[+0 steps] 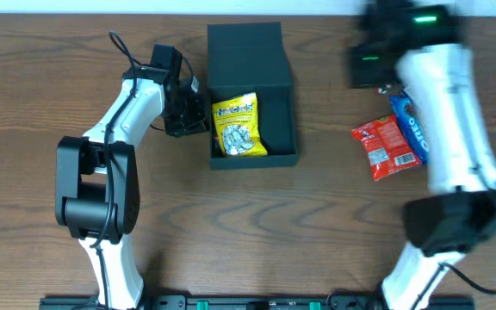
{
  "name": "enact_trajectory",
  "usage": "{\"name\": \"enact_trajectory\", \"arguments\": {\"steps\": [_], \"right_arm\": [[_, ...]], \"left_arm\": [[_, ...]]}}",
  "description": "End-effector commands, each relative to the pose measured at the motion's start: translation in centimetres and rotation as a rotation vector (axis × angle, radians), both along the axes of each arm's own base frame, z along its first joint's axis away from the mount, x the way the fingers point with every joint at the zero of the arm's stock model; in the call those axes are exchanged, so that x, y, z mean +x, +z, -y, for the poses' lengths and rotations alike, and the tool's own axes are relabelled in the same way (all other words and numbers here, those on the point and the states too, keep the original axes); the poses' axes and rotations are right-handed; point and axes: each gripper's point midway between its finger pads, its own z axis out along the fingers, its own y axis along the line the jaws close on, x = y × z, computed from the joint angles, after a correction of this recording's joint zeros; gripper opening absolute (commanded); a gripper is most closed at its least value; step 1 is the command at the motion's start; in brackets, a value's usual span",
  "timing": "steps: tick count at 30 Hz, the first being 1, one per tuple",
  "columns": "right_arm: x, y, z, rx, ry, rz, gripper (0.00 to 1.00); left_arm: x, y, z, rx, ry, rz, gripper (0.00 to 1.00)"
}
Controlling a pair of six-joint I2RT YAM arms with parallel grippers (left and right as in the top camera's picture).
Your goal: Pack container
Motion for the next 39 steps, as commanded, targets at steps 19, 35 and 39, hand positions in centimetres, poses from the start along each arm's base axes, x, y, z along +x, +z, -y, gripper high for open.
{"name": "enact_trajectory", "arguments": {"steps": [19, 35, 39], "right_arm": [[-16.1, -17.5, 7.6, 0.309, -0.410, -0.272, 0.10], [-10.1, -18.4, 9.7, 0.420, -0.596, 0.018, 0.79], [-9.4, -19.1, 10.0, 0.430, -0.632, 0.025, 0.80]], "left_arm": [[0.2, -0.7, -1.0, 0.003, 0.024, -0.015, 0.06], [0.2, -0.7, -1.0, 0.003, 0.020, -0.014, 0.06], [0.2, -0.7, -1.0, 0.003, 0.020, -0.014, 0.06]]}}
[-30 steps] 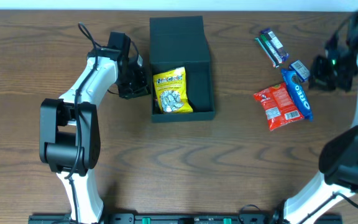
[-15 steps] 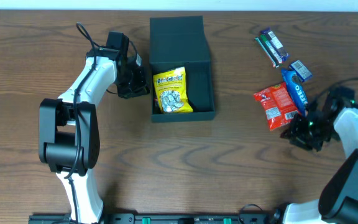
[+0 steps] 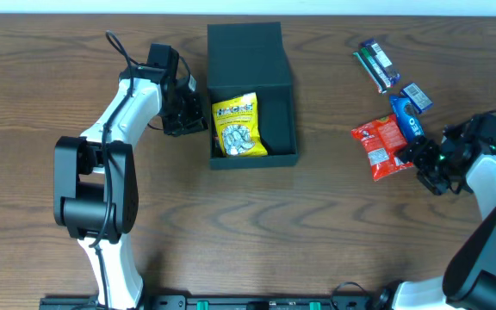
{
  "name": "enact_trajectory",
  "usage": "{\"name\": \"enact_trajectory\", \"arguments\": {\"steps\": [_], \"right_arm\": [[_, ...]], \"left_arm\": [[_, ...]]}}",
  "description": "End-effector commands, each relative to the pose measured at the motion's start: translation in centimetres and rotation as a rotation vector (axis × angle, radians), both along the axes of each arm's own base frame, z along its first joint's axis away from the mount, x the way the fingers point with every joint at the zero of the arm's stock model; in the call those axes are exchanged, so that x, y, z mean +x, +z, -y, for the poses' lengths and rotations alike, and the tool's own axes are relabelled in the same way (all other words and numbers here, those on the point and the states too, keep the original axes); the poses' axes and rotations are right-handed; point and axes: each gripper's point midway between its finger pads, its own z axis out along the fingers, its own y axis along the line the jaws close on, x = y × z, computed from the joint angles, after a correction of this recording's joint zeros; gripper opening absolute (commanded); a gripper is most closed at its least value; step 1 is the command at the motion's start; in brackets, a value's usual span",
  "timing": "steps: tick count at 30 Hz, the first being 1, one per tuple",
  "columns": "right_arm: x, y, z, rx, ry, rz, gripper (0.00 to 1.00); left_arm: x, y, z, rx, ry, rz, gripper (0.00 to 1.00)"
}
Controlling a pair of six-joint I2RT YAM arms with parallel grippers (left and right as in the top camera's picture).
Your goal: Pack container
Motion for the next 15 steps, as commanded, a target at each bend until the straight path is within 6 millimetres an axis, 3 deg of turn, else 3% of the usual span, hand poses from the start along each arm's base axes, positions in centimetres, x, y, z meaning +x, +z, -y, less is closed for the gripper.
{"name": "enact_trajectory", "arguments": {"steps": [1, 7, 11, 15], "right_arm": [[0.1, -1.1, -0.5, 0.050, -0.036, -0.026, 0.81], [0.8, -2.9, -1.5, 0.143, -0.048, -0.034, 0.80], [1.5, -4.3, -1.3, 0.149, -0.048, -0.028, 0.72], [2.8, -4.3, -0.6, 0.119, -0.055, 0.022, 0.70]], "left_arm": [[-0.2, -0.8, -0.4, 0.006, 0.005, -0.019, 0.06], [-0.1, -0.8, -0.4, 0.006, 0.005, -0.019, 0.06], [-0.1, -0.8, -0.4, 0.006, 0.005, -0.018, 0.06], [-0.2, -0.8, -0.4, 0.006, 0.005, -0.019, 0.06]]}}
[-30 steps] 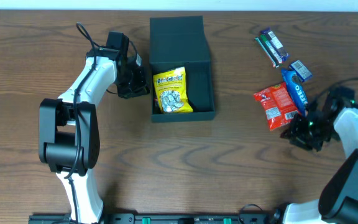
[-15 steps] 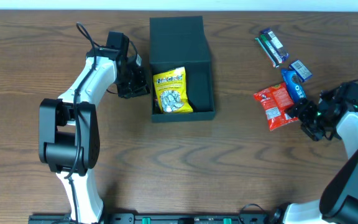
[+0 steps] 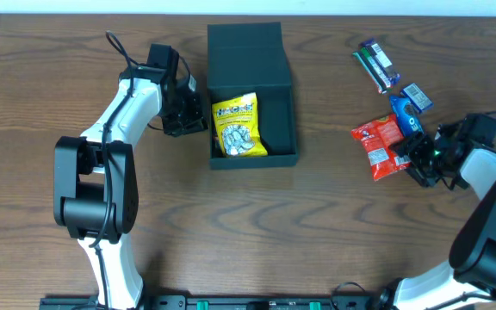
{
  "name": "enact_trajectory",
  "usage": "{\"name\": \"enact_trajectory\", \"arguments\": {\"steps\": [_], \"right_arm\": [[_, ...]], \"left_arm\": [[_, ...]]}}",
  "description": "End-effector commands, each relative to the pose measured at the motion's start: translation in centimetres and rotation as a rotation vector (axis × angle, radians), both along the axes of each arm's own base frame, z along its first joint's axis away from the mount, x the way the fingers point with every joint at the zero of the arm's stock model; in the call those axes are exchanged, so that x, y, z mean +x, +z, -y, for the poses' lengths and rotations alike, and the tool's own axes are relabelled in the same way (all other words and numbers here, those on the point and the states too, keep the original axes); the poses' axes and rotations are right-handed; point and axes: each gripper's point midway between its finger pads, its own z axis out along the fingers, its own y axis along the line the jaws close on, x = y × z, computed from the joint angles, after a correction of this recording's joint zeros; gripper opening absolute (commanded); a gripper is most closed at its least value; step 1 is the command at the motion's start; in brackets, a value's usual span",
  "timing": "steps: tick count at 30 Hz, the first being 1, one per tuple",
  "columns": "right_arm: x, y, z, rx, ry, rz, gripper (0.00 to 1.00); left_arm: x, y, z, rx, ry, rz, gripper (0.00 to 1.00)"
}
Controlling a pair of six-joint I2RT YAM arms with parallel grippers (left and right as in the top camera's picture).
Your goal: Pack container
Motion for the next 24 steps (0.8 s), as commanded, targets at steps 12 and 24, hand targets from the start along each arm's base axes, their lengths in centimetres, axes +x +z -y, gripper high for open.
{"name": "enact_trajectory", "arguments": {"steps": [12, 24], "right_arm": [[2.6, -0.4, -0.6, 0.027, -0.052, 0.062, 0.02], [6.0, 6.1, -6.3, 0.102, 0.149, 0.262, 0.01]], "left_arm": [[-0.1, -0.8, -0.4, 0.007, 0.006, -0.017, 0.06], [0.0, -0.8, -0.5, 0.013, 0.007, -0.011, 0.06]]}}
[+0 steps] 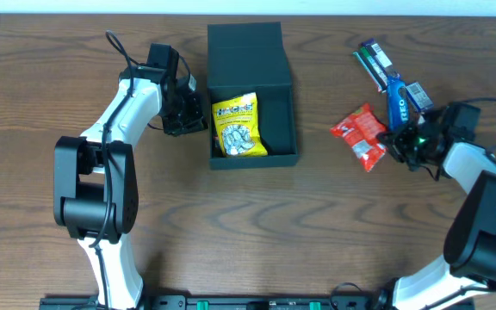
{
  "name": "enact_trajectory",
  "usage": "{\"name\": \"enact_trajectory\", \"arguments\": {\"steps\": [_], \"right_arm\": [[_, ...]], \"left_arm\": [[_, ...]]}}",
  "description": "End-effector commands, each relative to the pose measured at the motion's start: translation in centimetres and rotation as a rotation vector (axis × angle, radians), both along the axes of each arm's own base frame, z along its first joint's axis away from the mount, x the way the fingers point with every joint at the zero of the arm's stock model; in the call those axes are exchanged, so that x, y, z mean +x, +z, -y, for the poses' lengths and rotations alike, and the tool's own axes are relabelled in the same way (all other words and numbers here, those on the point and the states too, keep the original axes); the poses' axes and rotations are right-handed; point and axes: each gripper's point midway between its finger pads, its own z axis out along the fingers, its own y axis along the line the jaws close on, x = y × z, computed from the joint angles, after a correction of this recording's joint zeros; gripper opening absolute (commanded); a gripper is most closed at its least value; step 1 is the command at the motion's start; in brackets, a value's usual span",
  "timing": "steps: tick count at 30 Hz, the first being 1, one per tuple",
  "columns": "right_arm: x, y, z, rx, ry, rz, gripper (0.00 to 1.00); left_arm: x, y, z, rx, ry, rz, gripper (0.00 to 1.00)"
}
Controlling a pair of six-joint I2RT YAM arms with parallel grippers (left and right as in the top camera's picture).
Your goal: Pack container
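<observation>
An open dark green box (pixel 280 116) stands mid-table with its lid folded back, and a yellow snack bag (pixel 238 127) lies inside it. My right gripper (pixel 397 142) is at the right edge of a red snack packet (pixel 357 135) and appears shut on it. The packet sits turned and tilted to the right of the box. My left gripper (pixel 193 116) rests against the box's left wall. Its jaws are too dark to read.
A blue Oreo packet (pixel 396 99) lies just behind the right gripper. A dark green-striped bar (pixel 375 64) is further back. The right arm's cable trails off the right edge.
The red packet has shifted left toward the box and turned, with my right gripper following at its right edge. The Oreo packet has slid slightly back and left. The left arm has not moved.
My right arm was first high and blurred over the back right. Then its gripper was low, right of the red packet, then at the packet's right edge. Now the packet is nearer the box with the gripper on it. The left gripper stayed at the box wall throughout.
</observation>
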Motion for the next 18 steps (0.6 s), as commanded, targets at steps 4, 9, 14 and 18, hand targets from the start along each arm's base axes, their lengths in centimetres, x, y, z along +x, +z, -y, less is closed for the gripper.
{"name": "enact_trajectory", "arguments": {"steps": [4, 9, 14, 18], "right_arm": [[4.4, 11.8, -4.2, -0.095, 0.210, 0.354, 0.01], [5.3, 19.0, -8.2, -0.107, 0.279, 0.521, 0.01], [5.0, 22.3, -12.5, -0.068, 0.351, 0.616, 0.01], [5.0, 21.4, -12.2, -0.093, 0.318, 0.573, 0.01]], "left_arm": [[-0.1, -1.0, -0.9, 0.032, 0.011, -0.016, 0.06], [0.1, -1.0, -1.3, 0.031, 0.023, -0.016, 0.06], [0.3, -0.9, -2.1, 0.028, 0.043, -0.018, 0.06], [0.3, -1.0, -2.4, 0.028, 0.050, -0.023, 0.06]]}}
